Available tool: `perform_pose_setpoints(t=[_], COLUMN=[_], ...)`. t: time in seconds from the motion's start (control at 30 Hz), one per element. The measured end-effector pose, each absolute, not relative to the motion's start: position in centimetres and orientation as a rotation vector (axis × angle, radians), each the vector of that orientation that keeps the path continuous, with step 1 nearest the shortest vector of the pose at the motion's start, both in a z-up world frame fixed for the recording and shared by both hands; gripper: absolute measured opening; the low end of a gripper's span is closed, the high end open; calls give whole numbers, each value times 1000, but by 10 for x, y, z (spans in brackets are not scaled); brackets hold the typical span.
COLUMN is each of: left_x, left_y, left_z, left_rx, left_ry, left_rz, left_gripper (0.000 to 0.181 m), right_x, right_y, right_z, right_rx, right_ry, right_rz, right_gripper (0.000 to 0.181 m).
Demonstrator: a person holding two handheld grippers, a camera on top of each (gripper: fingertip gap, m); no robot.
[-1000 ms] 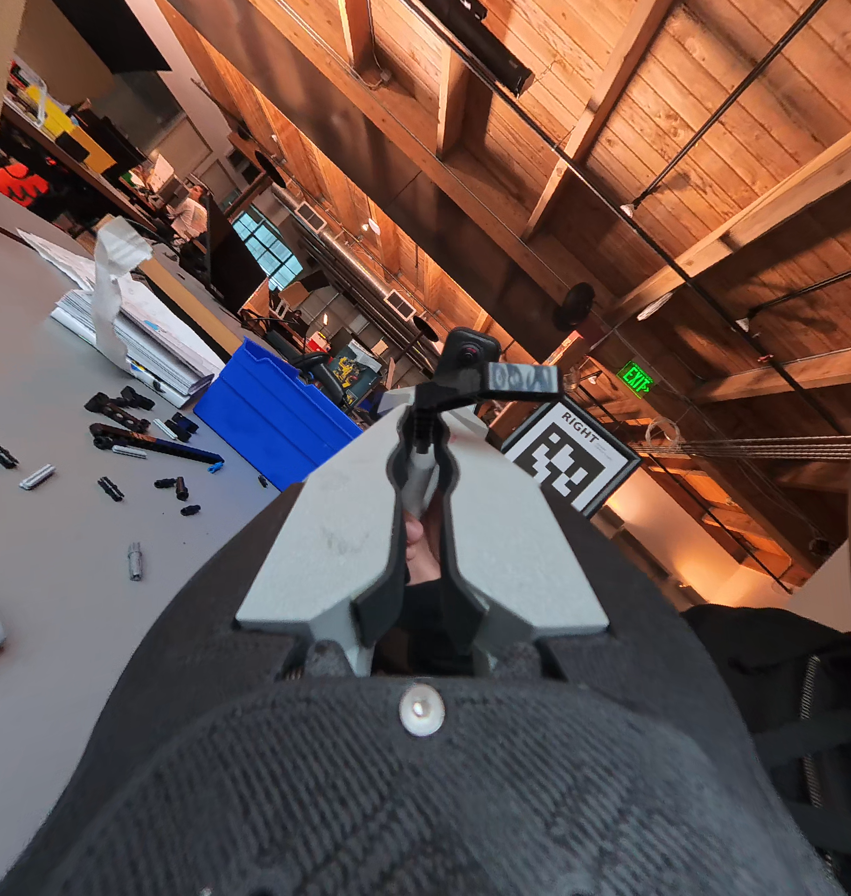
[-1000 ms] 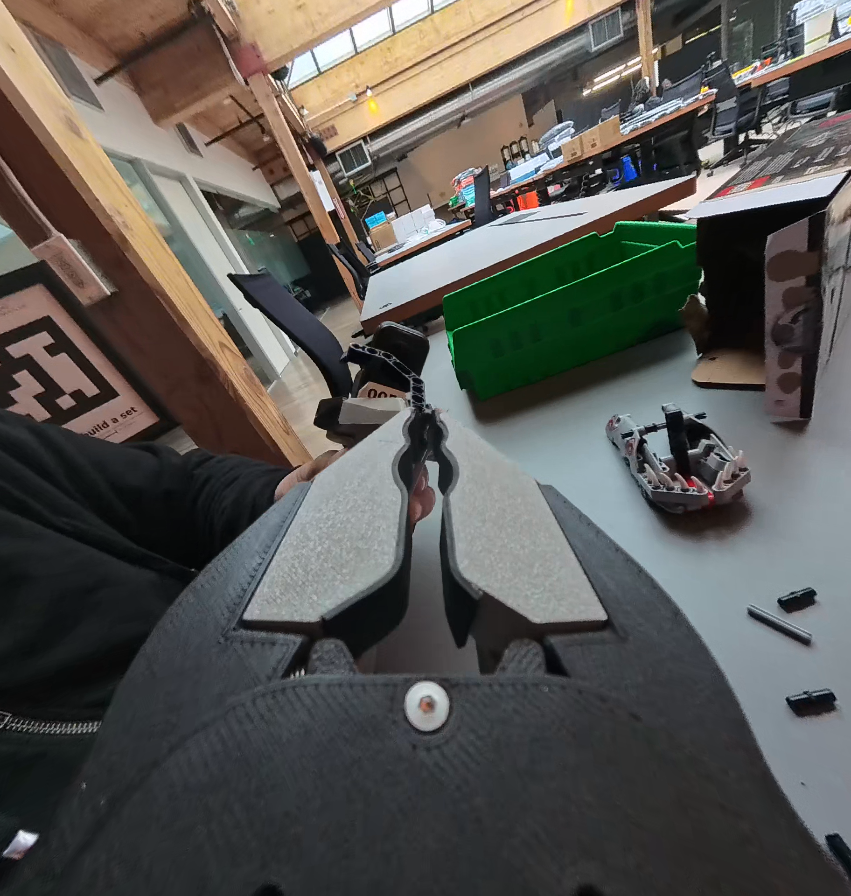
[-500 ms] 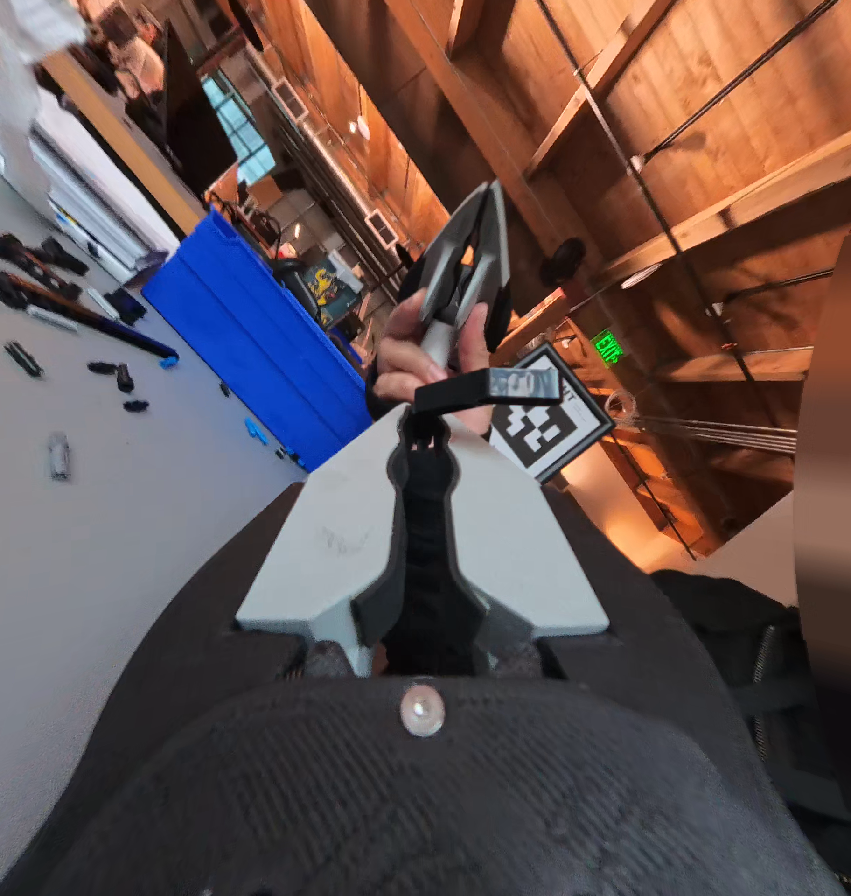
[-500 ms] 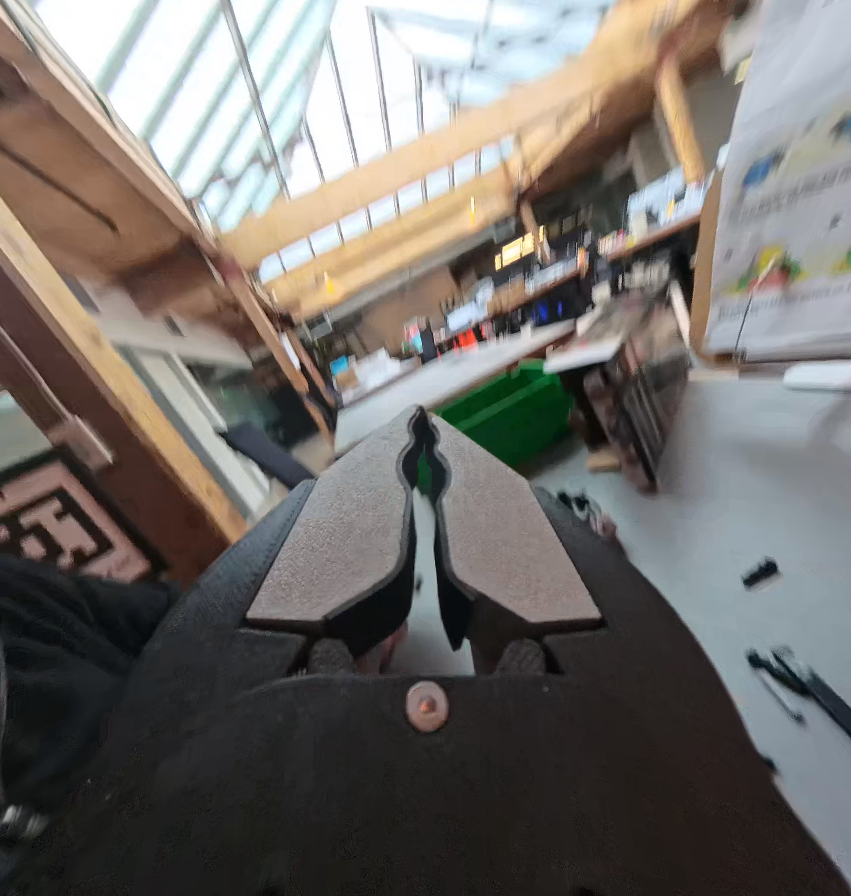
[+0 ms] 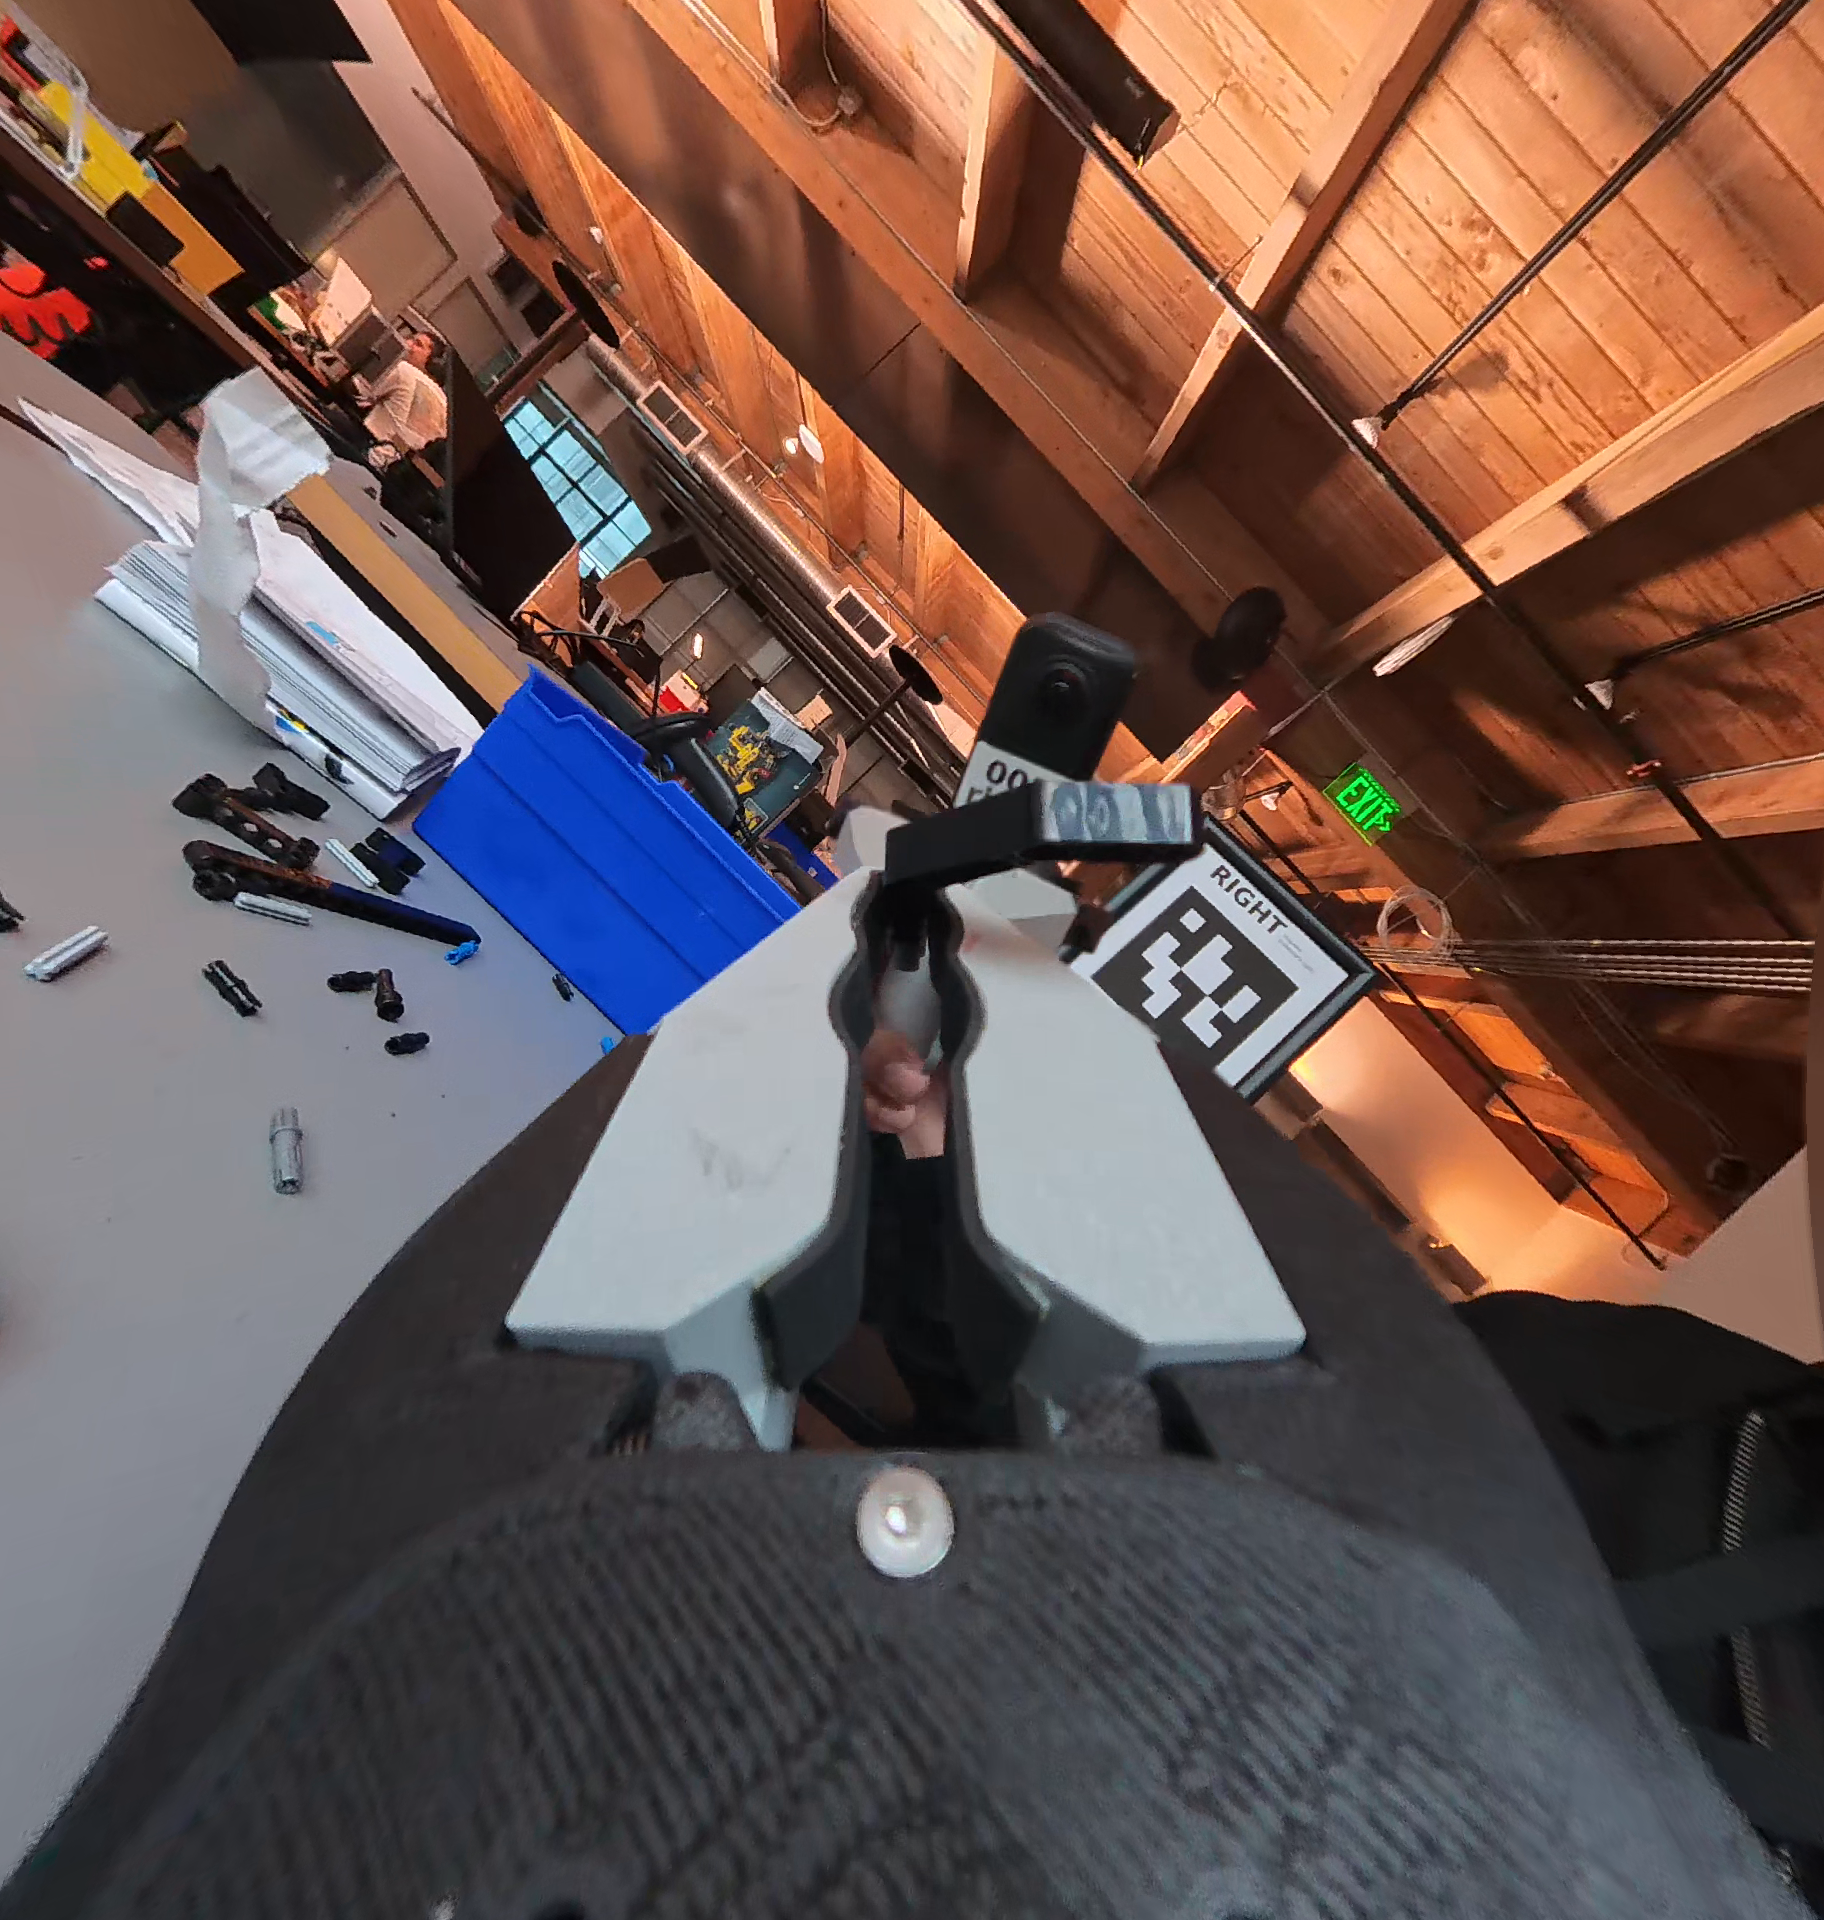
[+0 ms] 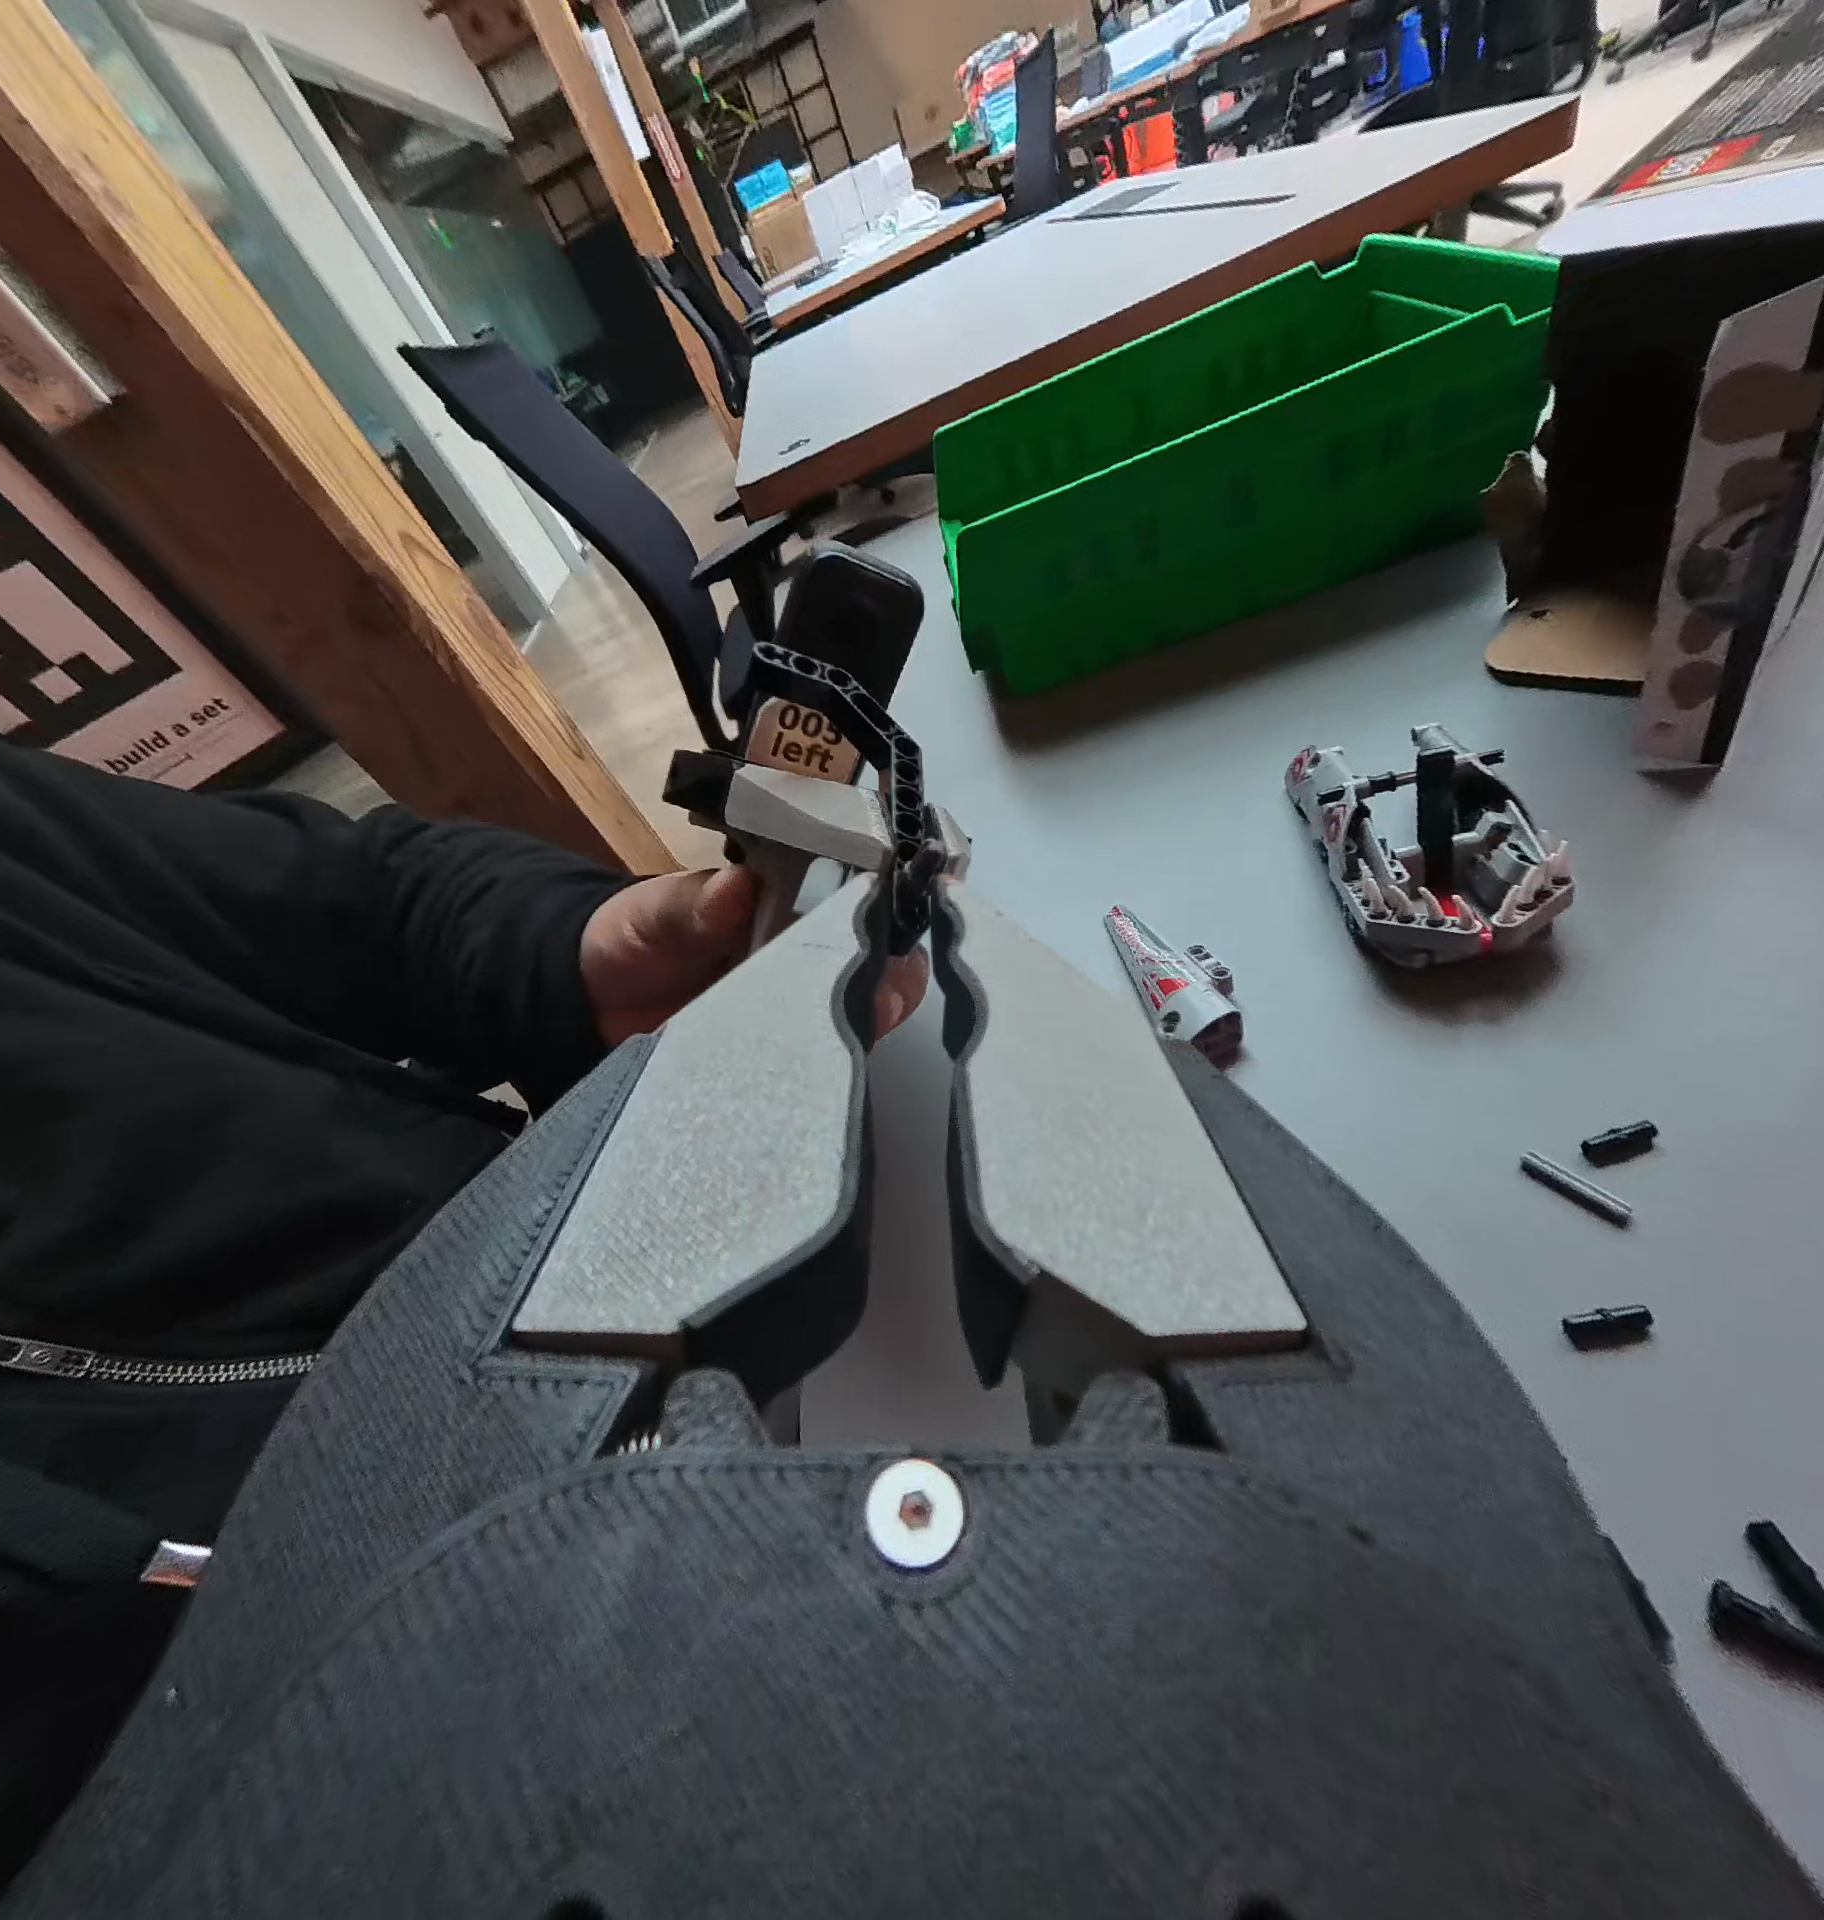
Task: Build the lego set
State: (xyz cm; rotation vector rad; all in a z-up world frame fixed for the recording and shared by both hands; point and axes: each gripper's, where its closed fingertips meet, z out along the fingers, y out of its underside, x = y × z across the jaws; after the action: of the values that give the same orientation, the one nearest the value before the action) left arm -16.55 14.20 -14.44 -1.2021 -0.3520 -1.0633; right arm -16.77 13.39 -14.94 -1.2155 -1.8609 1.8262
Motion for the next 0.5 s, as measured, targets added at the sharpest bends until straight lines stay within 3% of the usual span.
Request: perform_pose_setpoints(t=[0.3, 0.5], left_x=[-171, -173], left_y=[144, 144], left_z=[-148, -151], left_rx=[-1161, -1206], left_ry=[-415, -391], left_rz=[-1117, -1099], left_gripper=[6, 5], right_x=[-172, -171], right_y=[136, 137], right_z=[-152, -155], right_rx=[-1266, -1242], right_ry=[-1708, -1747], right_rz=[2140, 2029], right_gripper=[4, 3])
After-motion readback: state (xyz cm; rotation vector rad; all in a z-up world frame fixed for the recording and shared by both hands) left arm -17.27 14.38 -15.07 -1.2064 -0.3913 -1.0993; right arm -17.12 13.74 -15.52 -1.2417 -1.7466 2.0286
